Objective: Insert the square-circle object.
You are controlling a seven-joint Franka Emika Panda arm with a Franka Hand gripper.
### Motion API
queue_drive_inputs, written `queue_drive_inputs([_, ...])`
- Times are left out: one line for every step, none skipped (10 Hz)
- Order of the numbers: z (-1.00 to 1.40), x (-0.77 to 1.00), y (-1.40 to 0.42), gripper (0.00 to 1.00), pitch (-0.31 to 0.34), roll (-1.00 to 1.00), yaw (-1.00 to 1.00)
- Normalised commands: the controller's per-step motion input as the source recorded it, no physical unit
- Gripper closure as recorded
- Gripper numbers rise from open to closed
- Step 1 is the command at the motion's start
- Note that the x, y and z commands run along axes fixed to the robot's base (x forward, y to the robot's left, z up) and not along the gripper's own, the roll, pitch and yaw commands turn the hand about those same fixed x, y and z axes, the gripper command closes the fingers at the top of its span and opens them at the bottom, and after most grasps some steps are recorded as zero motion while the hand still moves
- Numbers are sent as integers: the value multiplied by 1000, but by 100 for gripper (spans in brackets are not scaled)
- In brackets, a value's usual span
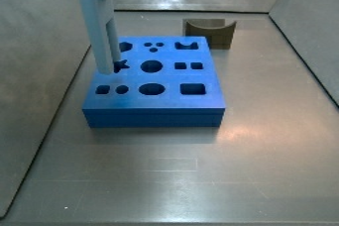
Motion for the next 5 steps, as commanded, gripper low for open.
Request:
queue_drive_inputs([-31,0,0,100,-36,0,-1000])
queue_drive_inputs([-37,0,0,100,-37,0,-1000])
queue_drive_inputs([-37,0,0,100,-39,0,-1000])
queue_drive_inputs([-34,0,0,100,-39,0,-1000])
queue_drive_inputs([-34,0,0,100,-37,0,-1000])
